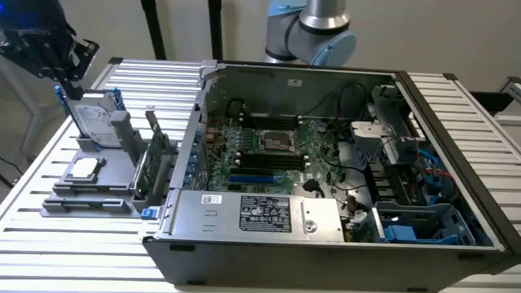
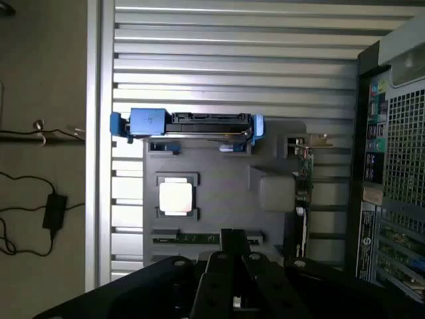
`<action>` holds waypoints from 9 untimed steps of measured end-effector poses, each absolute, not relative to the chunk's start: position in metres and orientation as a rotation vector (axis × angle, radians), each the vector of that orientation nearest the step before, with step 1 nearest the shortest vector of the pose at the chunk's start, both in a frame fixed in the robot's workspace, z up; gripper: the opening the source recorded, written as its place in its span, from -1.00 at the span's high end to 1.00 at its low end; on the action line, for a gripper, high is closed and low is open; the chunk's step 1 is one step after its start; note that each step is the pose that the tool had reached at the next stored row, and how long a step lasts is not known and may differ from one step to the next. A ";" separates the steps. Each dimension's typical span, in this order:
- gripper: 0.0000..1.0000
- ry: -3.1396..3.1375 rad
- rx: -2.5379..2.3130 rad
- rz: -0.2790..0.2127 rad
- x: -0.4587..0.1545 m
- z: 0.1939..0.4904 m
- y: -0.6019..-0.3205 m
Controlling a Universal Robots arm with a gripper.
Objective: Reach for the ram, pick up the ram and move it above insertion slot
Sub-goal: 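Reach for the ram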
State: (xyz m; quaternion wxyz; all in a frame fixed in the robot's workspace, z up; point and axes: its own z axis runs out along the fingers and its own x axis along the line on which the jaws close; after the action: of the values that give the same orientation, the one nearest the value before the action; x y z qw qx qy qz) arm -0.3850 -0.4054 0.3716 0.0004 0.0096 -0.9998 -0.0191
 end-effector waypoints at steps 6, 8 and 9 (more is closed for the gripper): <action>0.79 -3.140 0.030 -0.060 -0.385 0.372 -0.405; 0.79 -3.140 0.030 -0.060 -0.385 0.372 -0.405; 0.79 -3.140 0.030 -0.060 -0.385 0.372 -0.405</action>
State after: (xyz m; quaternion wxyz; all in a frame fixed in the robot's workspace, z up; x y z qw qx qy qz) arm -0.3850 -0.4054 0.3716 0.0004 0.0096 -0.9998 -0.0191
